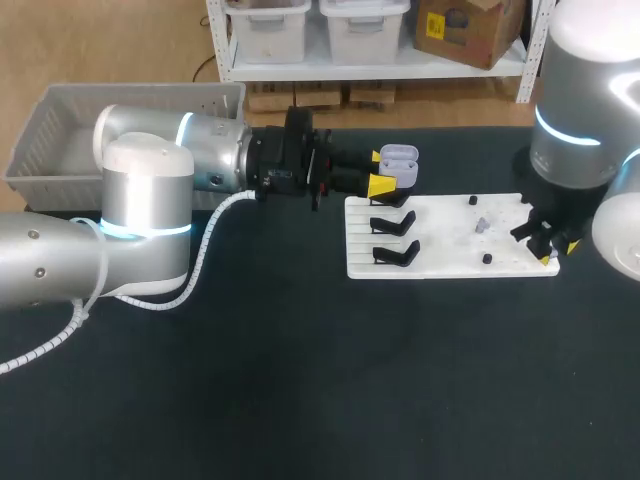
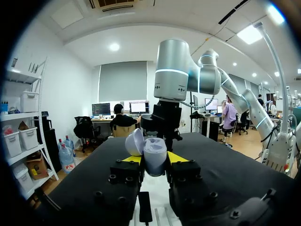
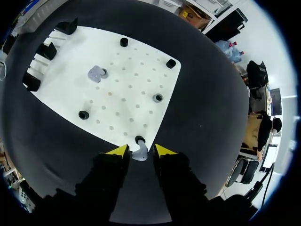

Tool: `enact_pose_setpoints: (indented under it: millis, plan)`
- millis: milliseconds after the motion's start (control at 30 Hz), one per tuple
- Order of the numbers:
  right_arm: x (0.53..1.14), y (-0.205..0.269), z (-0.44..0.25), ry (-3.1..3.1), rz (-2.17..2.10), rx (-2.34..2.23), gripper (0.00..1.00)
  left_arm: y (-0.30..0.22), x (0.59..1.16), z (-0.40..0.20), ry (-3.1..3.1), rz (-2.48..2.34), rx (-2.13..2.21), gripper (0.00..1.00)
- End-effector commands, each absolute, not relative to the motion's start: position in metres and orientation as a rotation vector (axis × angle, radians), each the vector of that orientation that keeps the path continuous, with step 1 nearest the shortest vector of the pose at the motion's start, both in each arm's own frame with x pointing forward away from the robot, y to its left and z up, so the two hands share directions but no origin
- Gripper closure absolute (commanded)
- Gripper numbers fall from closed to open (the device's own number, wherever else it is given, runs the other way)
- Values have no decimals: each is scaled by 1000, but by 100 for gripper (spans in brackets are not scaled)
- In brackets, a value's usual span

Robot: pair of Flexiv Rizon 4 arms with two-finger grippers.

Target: Pick up each earbud case from the left stands, insert the matching earbuds, close the lid, and place the case in the box.

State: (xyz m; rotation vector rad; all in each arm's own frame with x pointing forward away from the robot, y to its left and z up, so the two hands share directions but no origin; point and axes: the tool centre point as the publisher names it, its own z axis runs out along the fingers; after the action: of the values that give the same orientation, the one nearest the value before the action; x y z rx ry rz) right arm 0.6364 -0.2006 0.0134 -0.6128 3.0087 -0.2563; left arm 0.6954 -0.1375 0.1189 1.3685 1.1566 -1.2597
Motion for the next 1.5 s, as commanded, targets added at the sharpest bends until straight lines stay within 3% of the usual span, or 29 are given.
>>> enact_pose_setpoints:
  millis: [33,167,200,233,967,1500]
  plan:
    - [637,-200,12,3009,-256,-615,67,-137,694,118,1155,-1255,1365,100]
    - [637,-200,12,3008,-261,-618,79,-137,694,118,1155,-1255,1365,100]
    - [637,-200,12,3007,-263,-618,93,-137,694,118,1155,-1255,1365,100]
    - [637,-200,13,3006,-265,-617,100,-137,694,118,1155,-1255,1365,100]
    - [606,-172,94,3059,-422,-570,100,-137,694,118,1155,-1255,1365,100]
    - [607,-168,97,3082,-387,-566,100,-137,694,118,1155,-1255,1365,100]
